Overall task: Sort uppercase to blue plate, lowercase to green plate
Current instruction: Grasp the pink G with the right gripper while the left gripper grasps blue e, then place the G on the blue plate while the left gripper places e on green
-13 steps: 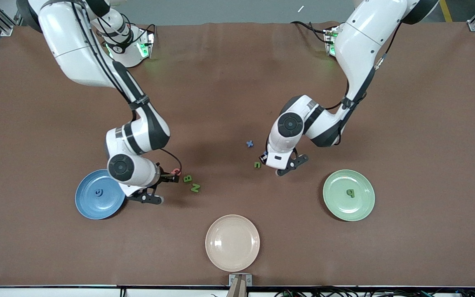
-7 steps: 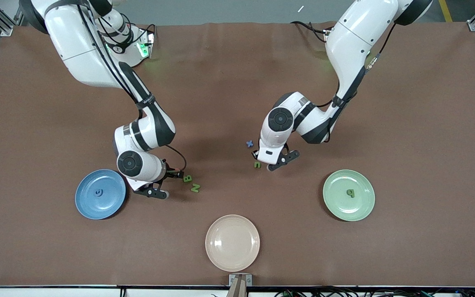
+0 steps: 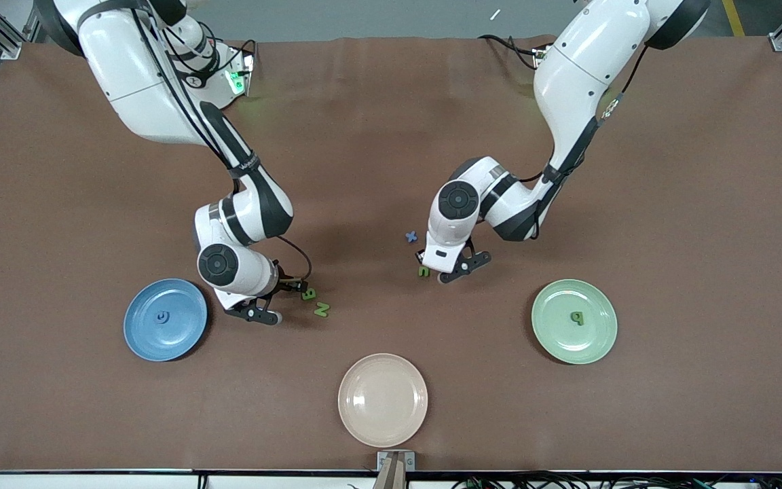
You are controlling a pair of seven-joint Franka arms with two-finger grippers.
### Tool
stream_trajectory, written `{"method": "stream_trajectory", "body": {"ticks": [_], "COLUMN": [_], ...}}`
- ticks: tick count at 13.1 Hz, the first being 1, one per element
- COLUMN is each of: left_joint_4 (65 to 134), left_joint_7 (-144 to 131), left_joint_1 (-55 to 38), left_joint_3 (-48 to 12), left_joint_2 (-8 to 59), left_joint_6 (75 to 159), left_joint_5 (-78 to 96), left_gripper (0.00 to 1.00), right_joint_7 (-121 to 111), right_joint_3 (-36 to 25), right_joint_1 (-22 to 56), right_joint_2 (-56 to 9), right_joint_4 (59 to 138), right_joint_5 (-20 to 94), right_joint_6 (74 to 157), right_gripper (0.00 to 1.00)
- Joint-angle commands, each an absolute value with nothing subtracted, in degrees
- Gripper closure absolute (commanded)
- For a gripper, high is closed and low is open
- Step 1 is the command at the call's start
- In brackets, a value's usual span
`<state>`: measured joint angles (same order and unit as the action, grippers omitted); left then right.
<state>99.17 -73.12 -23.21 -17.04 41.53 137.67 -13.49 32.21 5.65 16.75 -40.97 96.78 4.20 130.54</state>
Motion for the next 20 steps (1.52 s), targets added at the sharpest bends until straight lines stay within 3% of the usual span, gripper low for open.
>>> {"method": "stream_trajectory", "body": {"ticks": [1,4,6,8,11,14,18,19,20], "left_joint_4": [98.7,94.9,90.7,87.4,87.5,87.2,87.6,87.8,87.9], "left_joint_7": [-71.2,-65.7,-62.2,-57.3,-47.9,-39.1,-38.5,-39.3,-39.0], "left_joint_1": [-22.2,-18.6,-15.8,-12.2,-5.2,-0.5,1.8,1.7,1.5], "left_joint_3": [-16.9,-16.3,-16.3,-16.3,-16.3,-16.3,-16.3,-16.3,-16.3], "left_joint_2": [41.7,40.0,38.5,38.3,37.7,39.4,41.0,41.0,40.7], "left_joint_6": [138.0,136.2,132.0,128.2,127.6,127.7,128.1,128.1,127.6], "left_joint_5": [-15.2,-16.2,-16.2,-16.2,-16.3,-16.1,-16.1,-15.9,-15.8], "left_gripper": [1.0,1.0,1.0,1.0,1.0,0.97,0.55,0.32,0.01], "right_joint_7": [33.0,33.0,33.1,32.3,26.2,13.0,0.0,-1.9,-2.1], "right_joint_3": [5.6,5.6,5.6,5.2,4.8,4.7,4.7,4.7,4.7], "right_joint_1": [17.1,17.1,17.1,16.3,11.4,5.3,-1.7,-2.7,-3.2], "right_joint_2": [-40.0,-40.0,-39.8,-39.5,-38.9,-39.3,-40.3,-40.8,-41.6], "right_joint_4": [98.4,98.4,97.9,95.7,87.7,86.3,86.3,86.4,86.5], "right_joint_5": [4.8,4.8,4.8,4.7,3.9,0.2,-3.2,-3.1,-3.0], "right_joint_6": [131.7,131.6,131.2,130.2,120.4,120.1,121.8,123.7,124.9], "right_gripper": [0.49,0.76,0.85,0.87,0.88,0.88,0.86,0.83,0.81]}}
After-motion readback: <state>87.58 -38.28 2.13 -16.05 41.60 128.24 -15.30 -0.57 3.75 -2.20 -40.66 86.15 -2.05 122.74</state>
